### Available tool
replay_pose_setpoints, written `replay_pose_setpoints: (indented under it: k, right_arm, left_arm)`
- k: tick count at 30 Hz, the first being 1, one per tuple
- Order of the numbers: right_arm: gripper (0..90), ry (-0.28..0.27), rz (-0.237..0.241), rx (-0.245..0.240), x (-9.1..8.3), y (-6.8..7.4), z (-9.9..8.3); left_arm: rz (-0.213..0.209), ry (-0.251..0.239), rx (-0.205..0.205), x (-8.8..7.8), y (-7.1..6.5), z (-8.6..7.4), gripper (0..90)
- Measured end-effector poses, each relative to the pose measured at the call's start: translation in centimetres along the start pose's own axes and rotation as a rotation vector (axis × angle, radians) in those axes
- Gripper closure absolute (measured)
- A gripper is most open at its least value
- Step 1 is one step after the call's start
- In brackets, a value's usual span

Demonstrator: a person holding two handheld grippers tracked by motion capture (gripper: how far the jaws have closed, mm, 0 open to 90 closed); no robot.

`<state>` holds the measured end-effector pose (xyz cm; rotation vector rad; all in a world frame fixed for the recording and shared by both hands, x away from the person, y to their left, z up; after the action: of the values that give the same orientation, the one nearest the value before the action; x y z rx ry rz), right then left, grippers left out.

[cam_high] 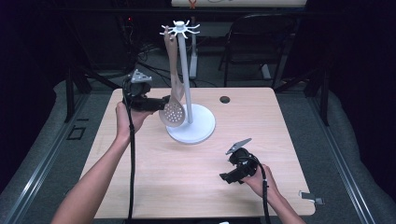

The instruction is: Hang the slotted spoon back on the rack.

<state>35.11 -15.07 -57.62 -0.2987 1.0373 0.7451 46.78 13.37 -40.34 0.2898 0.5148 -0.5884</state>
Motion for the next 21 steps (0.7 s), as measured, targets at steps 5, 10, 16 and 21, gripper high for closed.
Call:
replay_pose_setpoints:
  k: [5,10,16,21]
  right_arm:
    - [19.9,-0.002,-0.004,0.003,0.0,0.0,0.0]
    - [19.8,0.003,-0.01,0.0,0.0,-0.2,0.0]
    - [19.7,0.003,-0.012,0.002,0.0,-0.2,-0.1]
    - [19.7,0.002,-0.011,-0.001,0.1,-0.2,-0.1]
  left_arm:
    - [0.007,0.03,-0.005,-0.4,-0.2,-2.9,15.5]
    - [0.014,0.066,-0.014,-0.6,-0.4,-5.7,15.1]
    - [0.023,0.1,-0.016,-0.9,-0.4,-8.4,15.0]
    - [0.017,0.118,-0.045,-0.7,-0.9,-10.9,14.7]
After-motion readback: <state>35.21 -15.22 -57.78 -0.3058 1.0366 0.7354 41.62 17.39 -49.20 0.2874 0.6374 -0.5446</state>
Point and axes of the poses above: each handheld gripper's, and its own axes: x roughly forward along the jaws, z roughly out of its top, y roughly to its left, the point moved 6 cm from there along x, roughly forward along the jaws, and after that the axes turned 5 degrees about x, right-handed, at the moved point
